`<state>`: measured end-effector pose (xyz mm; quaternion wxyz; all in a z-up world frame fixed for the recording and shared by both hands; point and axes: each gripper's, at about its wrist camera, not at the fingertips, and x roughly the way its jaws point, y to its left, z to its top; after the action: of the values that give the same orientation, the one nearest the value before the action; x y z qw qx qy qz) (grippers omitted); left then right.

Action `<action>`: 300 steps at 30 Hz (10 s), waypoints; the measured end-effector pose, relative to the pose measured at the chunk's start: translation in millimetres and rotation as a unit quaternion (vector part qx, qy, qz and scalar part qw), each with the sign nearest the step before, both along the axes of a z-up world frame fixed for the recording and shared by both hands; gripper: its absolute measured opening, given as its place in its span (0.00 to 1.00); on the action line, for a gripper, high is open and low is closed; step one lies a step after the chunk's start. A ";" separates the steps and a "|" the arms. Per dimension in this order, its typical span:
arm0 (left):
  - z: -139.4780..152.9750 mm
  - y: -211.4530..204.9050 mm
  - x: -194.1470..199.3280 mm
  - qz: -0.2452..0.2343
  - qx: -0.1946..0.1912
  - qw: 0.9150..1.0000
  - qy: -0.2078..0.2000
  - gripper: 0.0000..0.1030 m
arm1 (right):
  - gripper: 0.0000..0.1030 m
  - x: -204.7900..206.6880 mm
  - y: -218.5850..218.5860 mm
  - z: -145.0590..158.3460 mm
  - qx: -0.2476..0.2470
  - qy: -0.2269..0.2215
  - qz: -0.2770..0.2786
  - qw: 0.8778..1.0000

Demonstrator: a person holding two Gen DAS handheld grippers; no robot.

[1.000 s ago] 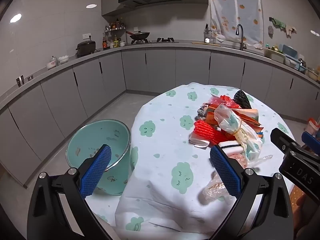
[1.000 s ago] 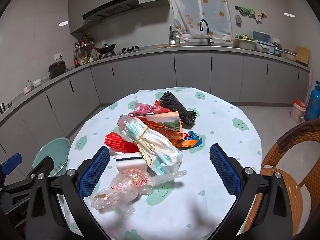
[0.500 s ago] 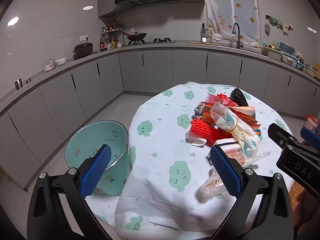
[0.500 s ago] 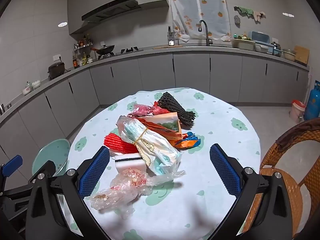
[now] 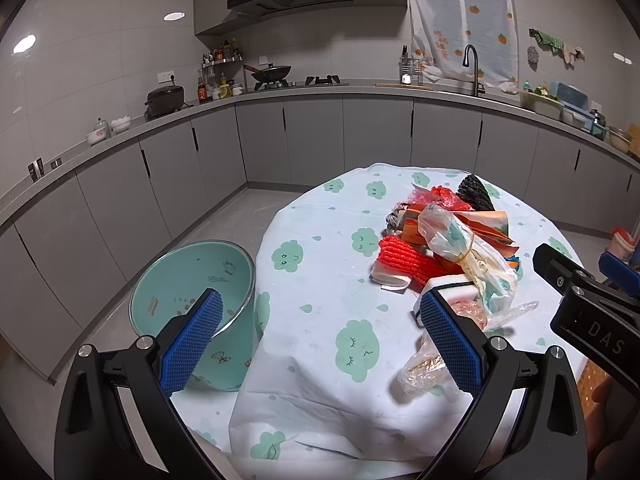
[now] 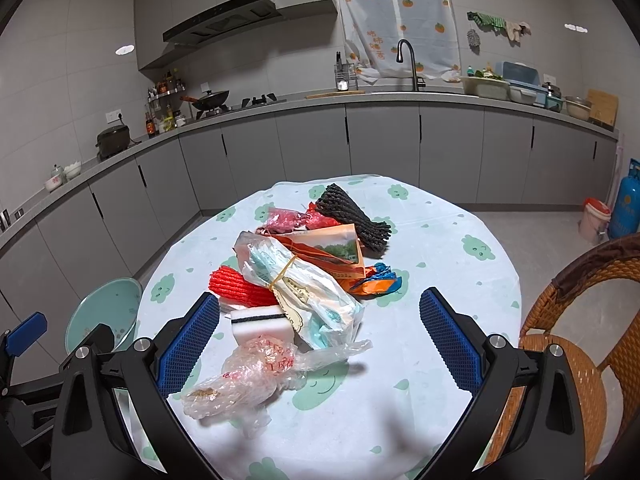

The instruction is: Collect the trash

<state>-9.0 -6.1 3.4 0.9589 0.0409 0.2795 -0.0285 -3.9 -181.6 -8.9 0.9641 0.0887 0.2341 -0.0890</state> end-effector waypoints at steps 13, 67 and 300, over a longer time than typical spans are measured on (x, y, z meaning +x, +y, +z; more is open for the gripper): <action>-0.2 0.0 0.3 -0.001 0.000 1.000 0.000 0.95 | 0.96 -0.3 -0.3 0.3 0.001 0.000 0.000 1.000; -13.9 -7.8 7.7 -0.051 -0.010 0.998 0.034 0.95 | 0.96 4.2 -31.9 -0.4 0.006 -0.008 -0.045 0.999; -64.6 -51.0 99.6 -0.076 -0.006 0.992 0.099 0.53 | 0.62 102.0 -71.7 -53.0 0.041 0.071 0.078 0.994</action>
<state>90.6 -57.1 -61.2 0.9216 0.0532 0.3692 -0.1074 98.1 -253.3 -61.9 0.9446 0.1036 0.3113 -0.0100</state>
